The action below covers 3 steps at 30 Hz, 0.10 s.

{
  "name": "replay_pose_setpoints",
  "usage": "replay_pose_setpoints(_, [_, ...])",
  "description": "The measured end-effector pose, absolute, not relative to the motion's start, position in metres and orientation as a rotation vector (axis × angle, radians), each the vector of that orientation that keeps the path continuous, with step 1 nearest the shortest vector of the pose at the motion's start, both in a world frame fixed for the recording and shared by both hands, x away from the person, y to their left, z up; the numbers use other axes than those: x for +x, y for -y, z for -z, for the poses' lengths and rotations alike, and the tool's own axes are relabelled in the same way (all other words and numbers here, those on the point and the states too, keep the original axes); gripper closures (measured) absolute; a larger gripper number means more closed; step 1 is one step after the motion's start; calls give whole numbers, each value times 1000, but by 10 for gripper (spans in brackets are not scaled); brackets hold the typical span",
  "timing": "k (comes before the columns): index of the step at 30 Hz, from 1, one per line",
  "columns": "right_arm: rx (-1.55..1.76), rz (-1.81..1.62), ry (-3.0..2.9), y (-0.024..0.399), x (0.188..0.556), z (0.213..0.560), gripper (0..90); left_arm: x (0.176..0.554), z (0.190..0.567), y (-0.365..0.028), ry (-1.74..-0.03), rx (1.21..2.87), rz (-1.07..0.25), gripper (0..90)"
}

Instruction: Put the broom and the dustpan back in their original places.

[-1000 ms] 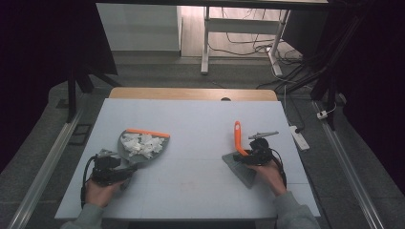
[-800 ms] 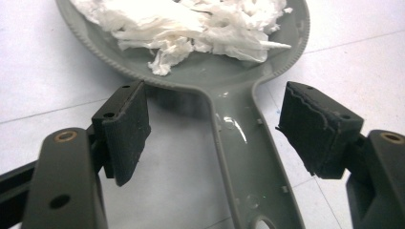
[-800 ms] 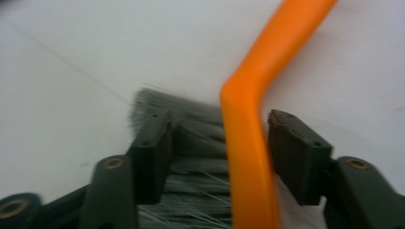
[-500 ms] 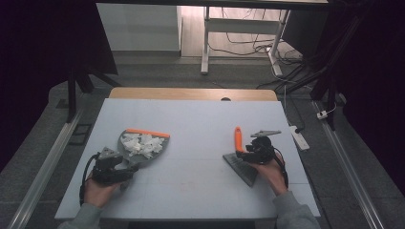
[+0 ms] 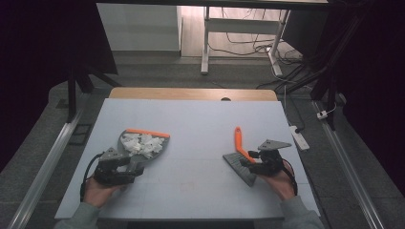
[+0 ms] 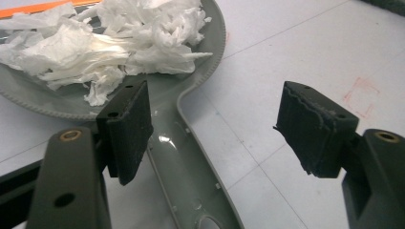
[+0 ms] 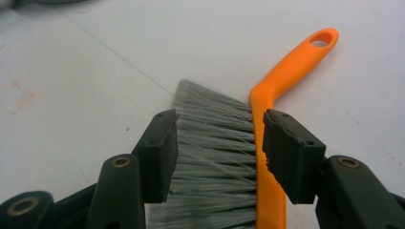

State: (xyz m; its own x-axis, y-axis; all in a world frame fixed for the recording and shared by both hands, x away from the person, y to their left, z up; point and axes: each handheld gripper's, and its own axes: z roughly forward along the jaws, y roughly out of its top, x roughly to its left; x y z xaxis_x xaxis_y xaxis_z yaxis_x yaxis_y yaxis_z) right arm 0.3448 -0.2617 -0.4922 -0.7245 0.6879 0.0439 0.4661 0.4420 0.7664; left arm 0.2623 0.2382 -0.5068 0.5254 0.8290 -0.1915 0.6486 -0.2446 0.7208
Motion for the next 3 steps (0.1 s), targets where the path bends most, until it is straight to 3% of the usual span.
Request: replay_pose_setpoints(3, [969,-1167,-2420,263,342,491,464,262,507,-237,-1191,1987,-287,295])
